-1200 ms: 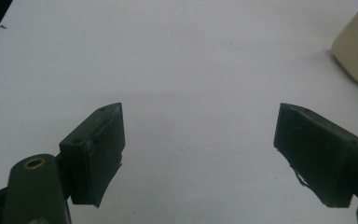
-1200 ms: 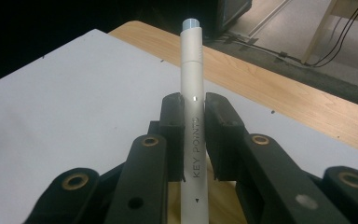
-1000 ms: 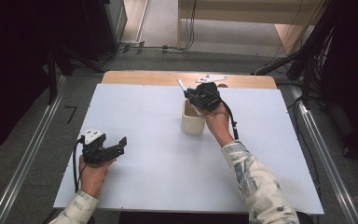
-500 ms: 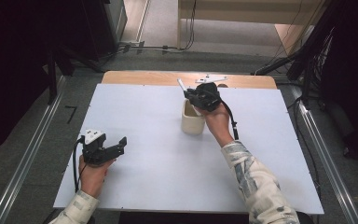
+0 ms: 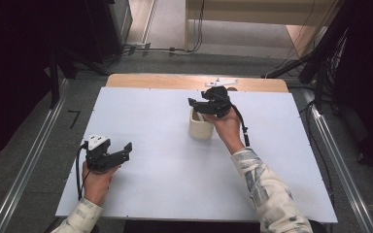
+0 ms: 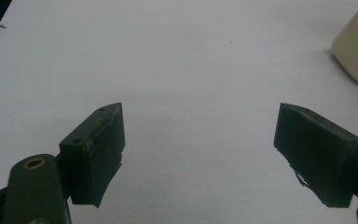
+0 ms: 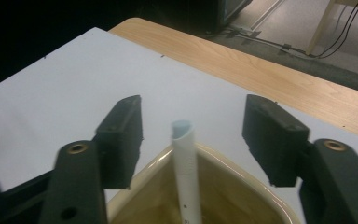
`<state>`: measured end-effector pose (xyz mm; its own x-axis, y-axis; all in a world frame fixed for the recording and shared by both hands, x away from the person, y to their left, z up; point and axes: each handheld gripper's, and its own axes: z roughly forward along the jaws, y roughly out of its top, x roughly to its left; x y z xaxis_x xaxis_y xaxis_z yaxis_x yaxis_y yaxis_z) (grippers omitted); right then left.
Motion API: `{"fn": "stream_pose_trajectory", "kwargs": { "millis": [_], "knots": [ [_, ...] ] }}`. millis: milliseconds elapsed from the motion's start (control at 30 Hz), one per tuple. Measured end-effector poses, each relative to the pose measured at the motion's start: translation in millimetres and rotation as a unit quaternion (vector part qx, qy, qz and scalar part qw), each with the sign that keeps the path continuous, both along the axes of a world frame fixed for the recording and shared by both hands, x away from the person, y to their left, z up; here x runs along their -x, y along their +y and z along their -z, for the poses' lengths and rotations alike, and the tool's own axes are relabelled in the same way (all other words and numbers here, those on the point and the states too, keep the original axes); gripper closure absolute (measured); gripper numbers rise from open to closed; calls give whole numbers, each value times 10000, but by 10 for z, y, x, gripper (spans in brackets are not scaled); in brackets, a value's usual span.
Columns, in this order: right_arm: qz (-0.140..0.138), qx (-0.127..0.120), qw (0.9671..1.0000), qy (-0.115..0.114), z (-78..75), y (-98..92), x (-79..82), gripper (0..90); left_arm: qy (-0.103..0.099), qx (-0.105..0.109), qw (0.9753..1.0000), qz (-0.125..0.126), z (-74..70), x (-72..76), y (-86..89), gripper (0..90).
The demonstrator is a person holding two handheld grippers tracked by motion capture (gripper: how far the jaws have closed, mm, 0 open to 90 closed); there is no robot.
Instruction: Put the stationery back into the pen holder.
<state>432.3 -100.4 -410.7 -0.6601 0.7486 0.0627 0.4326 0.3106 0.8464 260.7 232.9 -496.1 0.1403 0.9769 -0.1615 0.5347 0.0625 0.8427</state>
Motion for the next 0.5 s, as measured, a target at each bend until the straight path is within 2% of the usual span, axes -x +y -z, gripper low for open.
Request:
{"fn": "stream_pose_trajectory", "kwargs": {
  "millis": [233,500],
  "knots": [
    [-28,79,10000,-41,12,11,12,239,9,-5,10000,5,-1,0,-2,168],
    [-55,32,10000,58,9,9,17,161,9,-14,10000,11,-2,1,-1,169]
  ]
}}
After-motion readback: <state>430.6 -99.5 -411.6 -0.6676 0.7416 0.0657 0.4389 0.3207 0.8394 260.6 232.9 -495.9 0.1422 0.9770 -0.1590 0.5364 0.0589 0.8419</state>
